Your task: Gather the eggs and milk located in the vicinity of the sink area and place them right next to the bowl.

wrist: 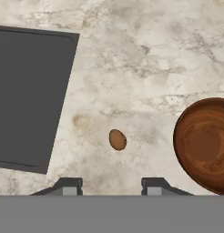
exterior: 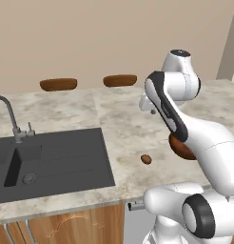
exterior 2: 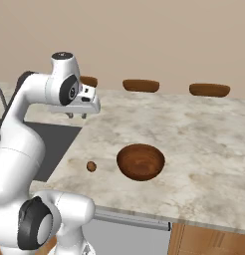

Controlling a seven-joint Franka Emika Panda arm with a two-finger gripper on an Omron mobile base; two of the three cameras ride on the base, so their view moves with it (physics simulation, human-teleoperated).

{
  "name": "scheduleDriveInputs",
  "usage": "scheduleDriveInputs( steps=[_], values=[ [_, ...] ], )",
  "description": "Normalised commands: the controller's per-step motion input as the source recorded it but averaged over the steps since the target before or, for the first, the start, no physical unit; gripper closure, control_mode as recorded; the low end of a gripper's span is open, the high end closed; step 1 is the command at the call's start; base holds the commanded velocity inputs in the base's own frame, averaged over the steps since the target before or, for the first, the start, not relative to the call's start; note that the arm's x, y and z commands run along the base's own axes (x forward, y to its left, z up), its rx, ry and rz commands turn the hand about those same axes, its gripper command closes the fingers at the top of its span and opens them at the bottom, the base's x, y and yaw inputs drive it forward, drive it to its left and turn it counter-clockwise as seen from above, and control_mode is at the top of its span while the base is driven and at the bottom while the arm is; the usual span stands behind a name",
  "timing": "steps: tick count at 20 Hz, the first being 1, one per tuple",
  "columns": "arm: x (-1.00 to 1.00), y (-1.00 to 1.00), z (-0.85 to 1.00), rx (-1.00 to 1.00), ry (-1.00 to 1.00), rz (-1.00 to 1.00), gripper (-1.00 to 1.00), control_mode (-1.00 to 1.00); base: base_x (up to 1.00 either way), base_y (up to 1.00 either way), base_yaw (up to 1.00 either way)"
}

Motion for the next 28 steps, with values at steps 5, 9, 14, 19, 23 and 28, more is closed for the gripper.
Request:
scheduleDriveInputs(
  steps=[5, 9, 14, 19, 23, 28],
  values=[
    [-0.05, 0.09, -0.28, -0.03, -0.02, 0.00, -1.00, -1.00, 0.00, 0.00, 0.00],
    [-0.14, 0.33, -0.65, -0.11, 0.08, 0.00, -1.00, -1.00, 0.00, 0.00, 0.00],
    [0.02, 0.02, -0.62, -0.02, 0.12, 0.00, -1.00, -1.00, 0.00, 0.00, 0.00],
    [0.39, -0.05, -0.42, 0.00, 0.25, -0.02, -1.00, -1.00, 0.00, 0.00, 0.00],
    [0.51, -0.02, -0.45, 0.00, 0.21, -0.01, -1.00, -1.00, 0.00, 0.00, 0.00],
    [0.10, -0.04, -0.47, 0.00, 0.01, -0.01, -1.00, -1.00, 0.00, 0.00, 0.00]
  ],
)
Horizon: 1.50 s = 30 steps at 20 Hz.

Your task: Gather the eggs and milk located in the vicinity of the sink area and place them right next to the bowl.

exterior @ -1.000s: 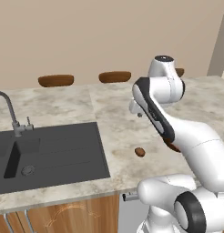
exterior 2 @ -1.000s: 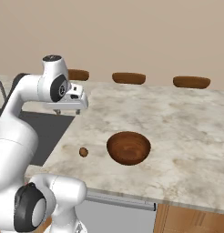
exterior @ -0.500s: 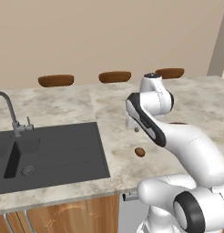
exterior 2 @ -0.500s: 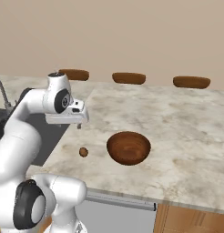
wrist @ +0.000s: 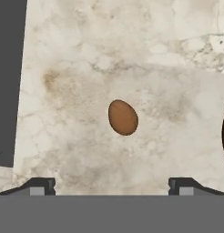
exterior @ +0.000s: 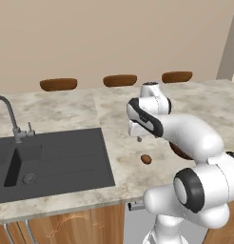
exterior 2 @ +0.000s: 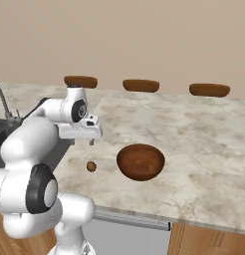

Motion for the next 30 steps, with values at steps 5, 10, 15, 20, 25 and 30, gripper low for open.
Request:
scheduleDriveInputs(
  steps=[5, 10, 15, 20, 25, 30],
  values=[
    [0.09, 0.00, -0.75, 0.01, 0.00, 0.00, -1.00, -1.00, 0.00, 0.00, 0.00],
    [0.01, 0.00, -0.59, 0.04, -0.03, 0.00, -1.00, -1.00, 0.00, 0.00, 0.00],
    [0.00, -0.02, -0.24, 0.00, 0.00, 0.00, -1.00, -1.00, 0.00, 0.00, 0.00],
    [0.00, -0.09, -0.09, 0.00, 0.00, 0.00, -1.00, -1.00, 0.00, 0.00, 0.00],
    [0.00, -0.12, -0.17, 0.00, 0.00, 0.00, -1.00, -1.00, 0.00, 0.00, 0.00],
    [0.06, -0.01, -0.22, 0.00, 0.00, 0.00, -1.00, -1.00, 0.00, 0.00, 0.00]
  ],
)
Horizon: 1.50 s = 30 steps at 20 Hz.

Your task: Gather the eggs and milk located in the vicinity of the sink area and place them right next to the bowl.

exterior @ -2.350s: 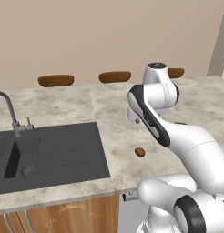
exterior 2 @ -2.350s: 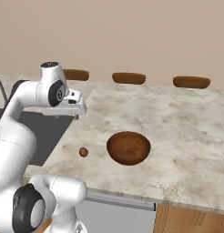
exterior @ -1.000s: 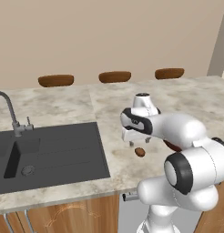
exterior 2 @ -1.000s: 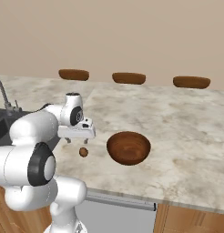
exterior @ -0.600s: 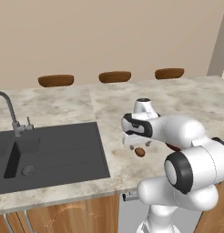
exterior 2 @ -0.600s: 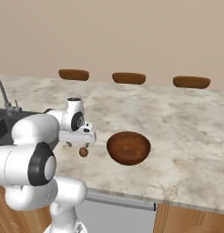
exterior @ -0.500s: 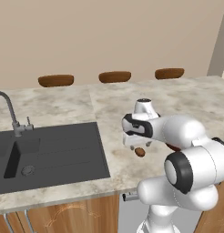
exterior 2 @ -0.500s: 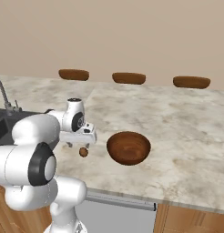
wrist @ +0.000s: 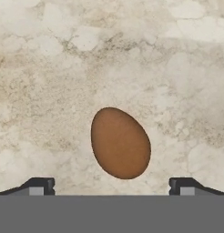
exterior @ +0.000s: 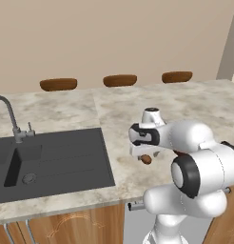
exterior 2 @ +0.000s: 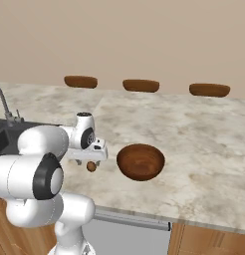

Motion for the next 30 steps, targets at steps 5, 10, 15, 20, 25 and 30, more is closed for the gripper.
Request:
scheduleDriveInputs(
  steps=[5, 10, 15, 20, 25, 30],
  values=[
    [0.22, 0.00, -0.13, 0.00, -0.01, 0.01, -1.00, -1.00, 0.00, 0.00, 0.00],
    [0.15, -0.01, 0.00, 0.00, 0.00, 0.02, -1.00, -1.00, 0.00, 0.00, 0.00],
    [0.00, 0.00, -0.10, 0.00, 0.00, 0.00, -1.00, -1.00, 0.00, 0.00, 0.00],
    [0.00, 0.00, -0.37, 0.00, 0.00, 0.00, -1.00, -1.00, 0.00, 0.00, 0.00],
    [0.00, 0.00, -0.04, 0.00, 0.00, 0.00, 1.00, -1.00, 0.00, 0.00, 0.00],
    [0.00, 0.00, 0.00, 0.00, 0.00, 0.00, 1.00, -1.00, 0.00, 0.00, 0.00]
  ],
)
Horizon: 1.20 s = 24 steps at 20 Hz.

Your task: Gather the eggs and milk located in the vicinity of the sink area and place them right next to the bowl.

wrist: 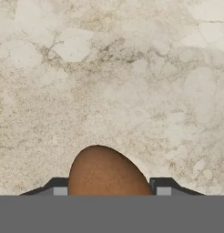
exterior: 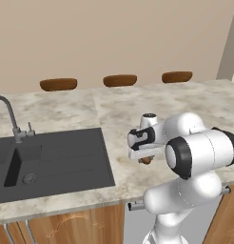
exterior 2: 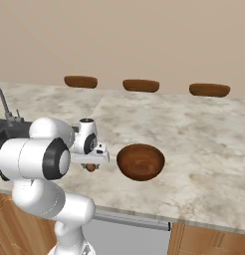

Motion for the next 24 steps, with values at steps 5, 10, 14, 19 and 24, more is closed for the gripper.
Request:
scheduleDriveInputs(
  steps=[5, 10, 14, 19, 24],
  values=[
    [0.00, 0.05, 0.01, -0.03, 0.00, 0.00, 1.00, -1.00, 0.00, 0.00, 0.00],
    [0.05, 0.02, 0.18, -0.16, 0.00, 0.00, 1.00, -1.00, 0.00, 0.00, 0.00],
    [0.00, -0.07, 0.37, -0.11, 0.00, 0.00, 1.00, -1.00, 0.00, 0.00, 0.00],
    [0.00, -0.27, 0.53, -0.04, 0.00, 0.00, 1.00, -1.00, 0.00, 0.00, 0.00],
    [0.06, -0.68, 0.03, 0.00, 0.01, 0.00, 1.00, -1.00, 0.00, 0.00, 0.00]
  ],
)
